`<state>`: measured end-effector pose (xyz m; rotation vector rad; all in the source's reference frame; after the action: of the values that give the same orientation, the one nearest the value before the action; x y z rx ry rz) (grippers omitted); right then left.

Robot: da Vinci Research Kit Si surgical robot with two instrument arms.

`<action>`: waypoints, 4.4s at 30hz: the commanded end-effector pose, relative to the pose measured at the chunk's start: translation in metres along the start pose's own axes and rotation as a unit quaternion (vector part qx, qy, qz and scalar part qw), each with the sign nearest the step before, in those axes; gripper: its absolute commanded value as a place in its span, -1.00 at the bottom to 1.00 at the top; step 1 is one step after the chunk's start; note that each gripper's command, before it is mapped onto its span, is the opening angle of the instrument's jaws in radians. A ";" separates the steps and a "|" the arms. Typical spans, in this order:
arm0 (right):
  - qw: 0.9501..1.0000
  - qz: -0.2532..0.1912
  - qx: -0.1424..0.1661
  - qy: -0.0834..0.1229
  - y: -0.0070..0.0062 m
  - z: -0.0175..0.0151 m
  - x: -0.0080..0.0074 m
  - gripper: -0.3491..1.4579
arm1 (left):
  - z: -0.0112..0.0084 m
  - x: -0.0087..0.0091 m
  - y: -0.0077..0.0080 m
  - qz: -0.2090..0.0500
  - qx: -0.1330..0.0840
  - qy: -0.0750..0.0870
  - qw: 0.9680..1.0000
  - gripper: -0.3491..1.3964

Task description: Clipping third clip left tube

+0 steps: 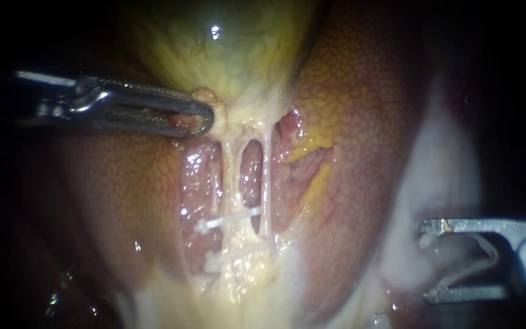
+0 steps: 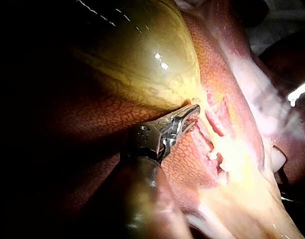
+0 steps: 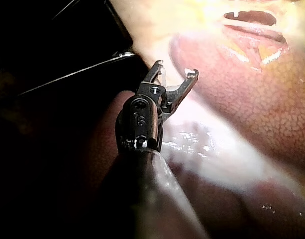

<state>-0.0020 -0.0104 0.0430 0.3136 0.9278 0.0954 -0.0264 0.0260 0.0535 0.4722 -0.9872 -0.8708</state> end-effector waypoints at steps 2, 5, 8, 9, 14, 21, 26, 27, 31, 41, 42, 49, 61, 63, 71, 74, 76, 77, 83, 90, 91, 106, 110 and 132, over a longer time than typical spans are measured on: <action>1.000 0.000 0.000 0.000 0.0000 0.0000 0.0000 -0.09 | -0.0001 0.0000 0.0000 0.000 0.000 0.000 1.000 -1.00; 1.000 0.000 0.000 0.000 0.0000 0.0000 0.0000 -0.09 | -0.0005 -0.0003 -0.0001 -0.001 0.002 0.001 1.000 -1.00; 1.000 0.000 0.000 0.000 0.0000 0.0000 0.0000 -0.09 | -0.0018 -0.0011 -0.0003 -0.003 -0.002 0.000 1.000 -1.00; 1.000 0.000 0.001 0.001 0.0000 0.0000 0.0000 -0.09 | -0.0023 -0.0013 -0.0004 -0.004 -0.004 0.002 1.000 -1.00; 1.000 0.000 0.001 0.001 0.0001 0.0000 0.0000 -0.09 | -0.0055 -0.0028 -0.0005 -0.009 -0.012 -0.010 1.000 -1.00; 1.000 0.000 0.004 0.002 0.0001 0.0000 -0.0001 -0.09 | -0.0082 -0.0042 -0.0002 -0.014 -0.022 -0.020 0.999 -1.00; 1.000 0.000 0.018 0.008 0.0003 0.0002 0.0001 -0.11 | -0.0083 -0.0041 -0.0004 -0.014 -0.023 -0.020 0.999 -1.00; 1.000 0.000 0.019 0.009 0.0003 0.0002 0.0001 -0.11 | -0.0083 -0.0041 -0.0004 -0.014 -0.023 -0.020 0.999 -1.00; 0.999 0.000 0.029 0.028 0.0007 0.0008 0.0005 -0.11 | -0.0083 -0.0041 -0.0005 -0.014 -0.023 -0.020 0.999 -1.00; 0.994 0.044 0.054 0.084 0.0022 0.0033 0.0015 -0.11 | -0.0083 -0.0041 -0.0006 -0.011 -0.024 -0.020 0.999 -1.00; 0.993 0.048 0.057 0.090 0.0024 0.0036 0.0016 -0.11 | -0.0083 -0.0041 -0.0006 -0.011 -0.024 -0.020 0.999 -1.00; 0.986 0.078 0.073 0.130 0.0044 0.0060 0.0024 -0.11 | -0.0083 -0.0040 -0.0007 -0.011 -0.024 -0.020 0.999 -1.00; 0.973 0.107 0.100 0.176 0.0088 0.0100 0.0043 -0.11 | -0.0082 -0.0040 -0.0011 -0.012 -0.026 -0.021 0.999 -1.00; 0.972 0.108 0.104 0.180 0.0094 0.0107 0.0045 -0.11 | -0.0082 -0.0040 -0.0011 -0.012 -0.026 -0.021 0.999 -1.00; 0.969 0.119 0.104 0.190 0.0110 0.0127 0.0052 -0.11 | -0.0082 -0.0040 -0.0012 -0.012 -0.026 -0.021 0.999 -1.00; 0.969 0.120 0.101 0.191 0.0115 0.0133 0.0054 -0.11 | -0.0081 -0.0040 -0.0014 -0.012 -0.028 -0.022 0.999 -1.00; 0.968 0.123 0.102 0.192 0.0119 0.0138 0.0055 -0.11 | -0.0081 -0.0039 -0.0015 -0.012 -0.027 -0.021 0.999 -1.00; 0.968 0.123 0.101 0.192 0.0121 0.0140 0.0055 -0.11 | -0.0080 -0.0039 -0.0015 -0.012 -0.028 -0.022 0.999 -1.00; 0.967 0.127 0.105 0.197 0.0128 0.0150 0.0056 -0.11 | -0.0079 -0.0039 -0.0017 -0.012 -0.027 -0.021 0.999 -1.00; 0.965 0.134 0.108 0.200 0.0135 0.0162 0.0058 -0.11 | -0.0078 -0.0038 -0.0017 -0.012 -0.026 -0.021 0.999 -1.00; 0.965 0.134 0.108 0.199 0.0135 0.0164 0.0058 -0.11 | -0.0077 -0.0038 -0.0017 -0.012 -0.026 -0.021 0.999 -1.00; 0.963 0.137 0.119 0.198 0.0145 0.0208 0.0054 -0.11 | -0.0078 -0.0038 -0.0020 -0.012 -0.025 -0.021 0.999 -1.00; 0.963 0.139 0.121 0.197 0.0148 0.0218 0.0047 -0.11 | -0.0078 -0.0038 -0.0020 -0.012 -0.025 -0.021 0.999 -1.00; 0.942 0.166 0.167 0.241 0.0168 0.0249 0.0052 -0.12 | -0.0079 -0.0038 -0.0022 -0.012 -0.025 -0.021 0.999 -1.00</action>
<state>0.0220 0.0011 0.0580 0.7967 1.3791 0.3414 -0.0215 0.0276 0.0461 0.4256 -0.9976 -0.9284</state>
